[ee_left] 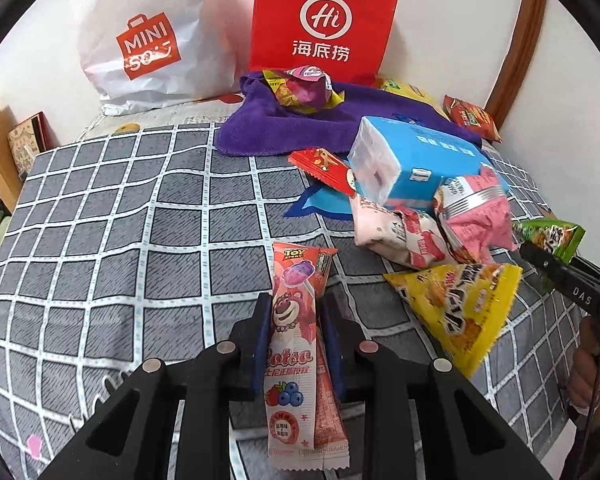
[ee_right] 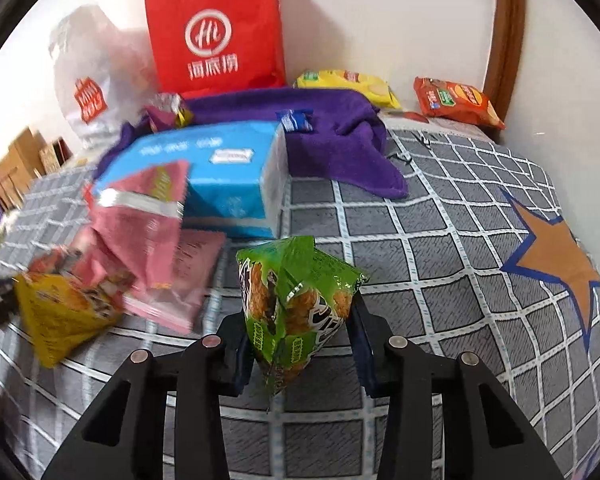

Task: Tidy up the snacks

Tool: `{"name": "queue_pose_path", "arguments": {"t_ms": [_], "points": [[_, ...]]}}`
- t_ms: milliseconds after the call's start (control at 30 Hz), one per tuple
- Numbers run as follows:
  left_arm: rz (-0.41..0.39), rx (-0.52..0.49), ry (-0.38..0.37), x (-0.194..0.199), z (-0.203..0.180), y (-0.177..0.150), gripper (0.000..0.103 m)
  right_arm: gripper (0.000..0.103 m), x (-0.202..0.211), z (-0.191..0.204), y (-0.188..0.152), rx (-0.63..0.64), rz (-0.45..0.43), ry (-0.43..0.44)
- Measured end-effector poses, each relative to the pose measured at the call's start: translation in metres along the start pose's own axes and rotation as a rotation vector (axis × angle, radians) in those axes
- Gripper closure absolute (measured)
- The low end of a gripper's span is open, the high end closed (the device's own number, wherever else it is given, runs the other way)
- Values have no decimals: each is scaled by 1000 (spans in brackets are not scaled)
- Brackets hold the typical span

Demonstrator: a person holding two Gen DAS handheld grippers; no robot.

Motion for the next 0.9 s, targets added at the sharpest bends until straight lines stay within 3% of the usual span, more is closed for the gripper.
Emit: {"name": "queue_pose_path", "arguments": {"t_ms": [400,633,900], "points": [[-21,-17,-44,39,-34,14,80,62,43,29,19,-1,-53,90],[-34,-24,-109,54,-59,32,80,62,56,46,37,87,-74,59],[-62,-54,-143,61,-83,64,80,62,60,58,59,111,-89,89]]}}
Point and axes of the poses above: each gripper's, at about its wrist camera, not at the fingertips, and x roughly against the way its jaws point, z to its left, y to its top, the point moved 9 cm from there along -x, roughly the way its jaws point, and after that the axes turned 6 degrees about -z, right-handed, at the moved point
